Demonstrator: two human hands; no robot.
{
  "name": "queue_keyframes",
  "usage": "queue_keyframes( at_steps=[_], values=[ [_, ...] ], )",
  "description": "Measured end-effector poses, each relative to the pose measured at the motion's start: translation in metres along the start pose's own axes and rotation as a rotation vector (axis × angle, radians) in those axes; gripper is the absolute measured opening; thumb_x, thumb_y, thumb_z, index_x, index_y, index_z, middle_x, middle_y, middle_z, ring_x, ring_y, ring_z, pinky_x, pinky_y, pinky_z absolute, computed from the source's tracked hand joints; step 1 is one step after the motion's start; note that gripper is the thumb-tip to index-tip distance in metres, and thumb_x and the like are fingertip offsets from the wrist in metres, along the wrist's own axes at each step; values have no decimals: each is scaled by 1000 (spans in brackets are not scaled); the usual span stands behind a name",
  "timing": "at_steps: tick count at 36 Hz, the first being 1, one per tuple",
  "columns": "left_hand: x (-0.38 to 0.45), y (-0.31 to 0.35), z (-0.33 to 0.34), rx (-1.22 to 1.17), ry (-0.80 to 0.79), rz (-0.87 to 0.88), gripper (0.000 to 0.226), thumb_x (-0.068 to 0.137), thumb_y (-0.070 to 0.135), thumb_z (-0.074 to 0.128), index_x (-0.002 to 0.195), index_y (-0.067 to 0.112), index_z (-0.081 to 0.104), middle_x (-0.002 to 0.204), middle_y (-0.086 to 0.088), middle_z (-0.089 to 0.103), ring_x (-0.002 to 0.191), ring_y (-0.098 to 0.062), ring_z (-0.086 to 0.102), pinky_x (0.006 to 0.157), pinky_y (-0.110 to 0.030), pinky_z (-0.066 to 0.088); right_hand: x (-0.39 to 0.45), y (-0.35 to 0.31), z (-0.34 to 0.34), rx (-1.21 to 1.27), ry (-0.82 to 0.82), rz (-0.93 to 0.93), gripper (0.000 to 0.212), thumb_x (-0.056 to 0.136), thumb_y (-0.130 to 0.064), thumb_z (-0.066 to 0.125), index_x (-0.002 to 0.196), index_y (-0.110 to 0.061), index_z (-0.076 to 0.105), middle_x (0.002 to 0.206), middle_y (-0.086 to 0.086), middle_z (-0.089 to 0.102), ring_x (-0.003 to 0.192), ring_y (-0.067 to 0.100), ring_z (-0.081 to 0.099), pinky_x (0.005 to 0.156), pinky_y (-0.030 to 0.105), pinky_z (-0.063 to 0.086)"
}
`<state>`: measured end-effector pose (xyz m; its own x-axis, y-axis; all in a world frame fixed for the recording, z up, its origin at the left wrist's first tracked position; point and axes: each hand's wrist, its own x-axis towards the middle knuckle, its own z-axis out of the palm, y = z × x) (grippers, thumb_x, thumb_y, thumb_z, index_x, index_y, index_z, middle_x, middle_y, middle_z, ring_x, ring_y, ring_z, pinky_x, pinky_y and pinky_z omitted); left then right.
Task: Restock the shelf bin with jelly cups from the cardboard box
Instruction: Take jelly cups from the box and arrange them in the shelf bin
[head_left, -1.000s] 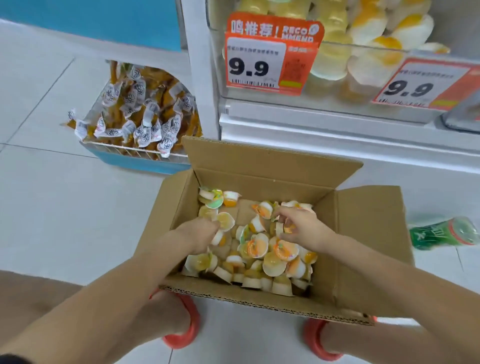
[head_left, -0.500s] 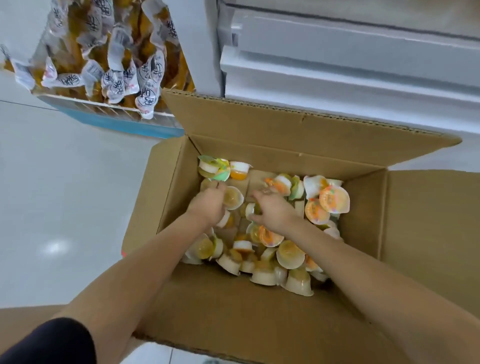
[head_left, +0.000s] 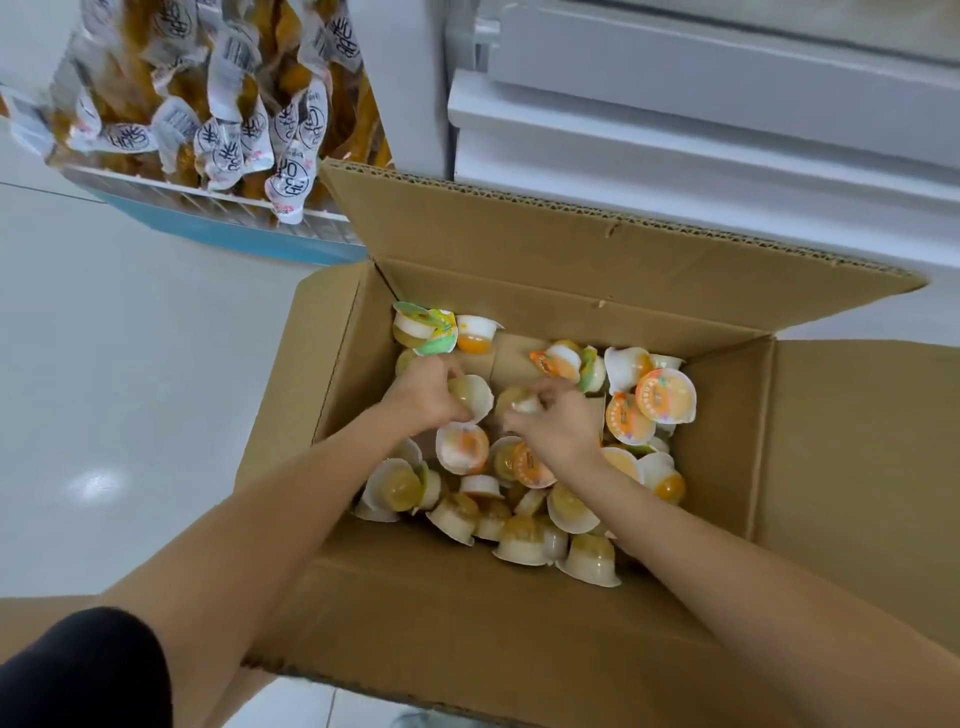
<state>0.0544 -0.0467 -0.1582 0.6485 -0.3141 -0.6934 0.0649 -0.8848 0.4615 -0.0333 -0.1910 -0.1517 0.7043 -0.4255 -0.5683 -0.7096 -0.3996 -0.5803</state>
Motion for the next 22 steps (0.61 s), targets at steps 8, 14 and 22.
queue_keyframes(
  at_steps=[8, 14, 22],
  values=[
    [-69, 83, -57, -384, -297, 225, 47, 71, -13, 66, 101, 22, 53, 125, -3, 54, 99, -6, 54, 66, -12, 46, -56, -33, -87, 983, -237, 320, 24, 88, -19, 66, 106, -4, 61, 106, 12, 64, 93, 18, 62, 77, 26, 57],
    [-154, 132, -105, -719, -363, 303, 47, 75, -23, 59, 105, 13, 54, 118, -5, 56, 84, -13, 65, 77, -28, 58, -117, -83, -165, 1196, -326, 264, 21, 91, -19, 58, 109, -8, 59, 109, 12, 63, 92, 21, 64, 79, 29, 57],
    [-265, 165, -129, -1074, -407, 366, 43, 77, 14, 69, 118, 4, 60, 115, -18, 66, 108, -32, 63, 90, -49, 51, -193, -129, -230, 1245, -376, -291, 31, 81, -19, 64, 108, -16, 50, 116, 18, 67, 102, 27, 66, 84, 32, 56]
  ],
)
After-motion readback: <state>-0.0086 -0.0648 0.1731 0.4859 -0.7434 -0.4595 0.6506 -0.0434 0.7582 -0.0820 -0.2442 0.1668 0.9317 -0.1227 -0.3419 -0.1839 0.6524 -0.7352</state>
